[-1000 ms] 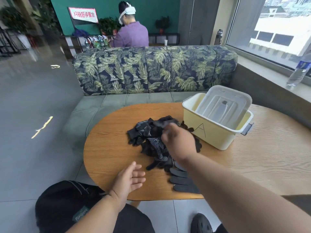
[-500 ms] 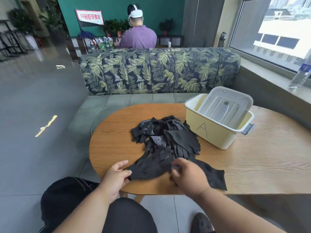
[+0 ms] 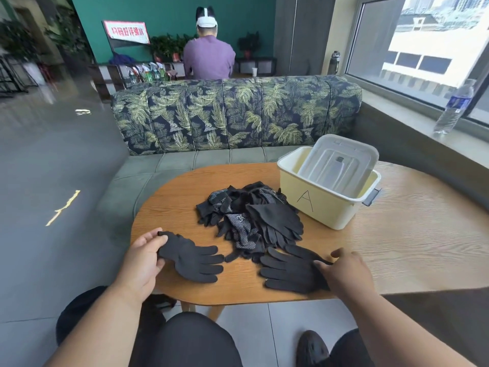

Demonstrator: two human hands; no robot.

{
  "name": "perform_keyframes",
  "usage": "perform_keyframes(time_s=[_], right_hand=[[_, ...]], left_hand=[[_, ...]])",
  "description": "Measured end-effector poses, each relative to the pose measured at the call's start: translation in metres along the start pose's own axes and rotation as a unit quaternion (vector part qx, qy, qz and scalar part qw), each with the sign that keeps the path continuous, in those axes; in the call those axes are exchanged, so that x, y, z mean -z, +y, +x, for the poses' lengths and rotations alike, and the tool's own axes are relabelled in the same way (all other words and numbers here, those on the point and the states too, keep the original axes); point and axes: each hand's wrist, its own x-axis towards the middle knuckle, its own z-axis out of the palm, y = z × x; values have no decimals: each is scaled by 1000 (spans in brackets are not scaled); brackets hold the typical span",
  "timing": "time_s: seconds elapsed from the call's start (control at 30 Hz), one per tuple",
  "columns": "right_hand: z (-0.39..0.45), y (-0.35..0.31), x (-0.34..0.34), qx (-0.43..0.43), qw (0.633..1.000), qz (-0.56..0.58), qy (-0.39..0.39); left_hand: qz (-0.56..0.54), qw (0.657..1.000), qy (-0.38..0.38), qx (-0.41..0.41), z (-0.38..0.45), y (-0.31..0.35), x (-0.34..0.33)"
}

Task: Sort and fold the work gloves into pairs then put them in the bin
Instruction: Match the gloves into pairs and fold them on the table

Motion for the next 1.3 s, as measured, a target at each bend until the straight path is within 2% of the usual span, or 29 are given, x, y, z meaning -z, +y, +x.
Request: perform_keyframes(time_s=[0.17, 0.27, 0.37, 0.53, 0.67, 0.73, 0.83, 0.93, 1.03, 1.13, 1.2, 1.3], right_hand=[[-1, 2, 4, -3, 1000, 29, 9], [-6, 3, 5, -1, 998, 65, 23], [-10, 3, 8, -6, 995, 96, -2], [-19, -8, 21, 18, 990, 136, -23], [-33, -48, 36, 100, 975, 196, -2], [-45, -74, 37, 158, 959, 234, -33], [-73, -121, 36, 224, 922, 292, -123], [-97, -160, 29, 222, 864, 386, -236], [-96, -172, 10, 199, 850, 417, -253], [-84, -157, -18, 138, 854, 434, -250], [-77, -137, -39, 100, 880, 405, -226], [-69, -104, -60, 80, 926, 311, -199]], left_hand=[[-22, 999, 19, 18, 3, -10, 8], [-29, 997, 29, 69, 2, -30, 10], [-5, 994, 31, 106, -3, -49, 9], [27, 994, 68, 86, -10, -50, 7], [-22, 994, 93, 55, -10, -27, 12], [-46, 993, 105, 30, -10, -9, 17], [-71, 992, 105, 0, -7, 18, 29], [-75, 992, 99, -27, -14, 46, 35], [-48, 992, 86, -78, -23, 66, 38], [10, 989, 69, -132, -27, 72, 36], [61, 986, 48, -146, -27, 64, 25], [144, 982, -21, -122, -29, 31, -7]])
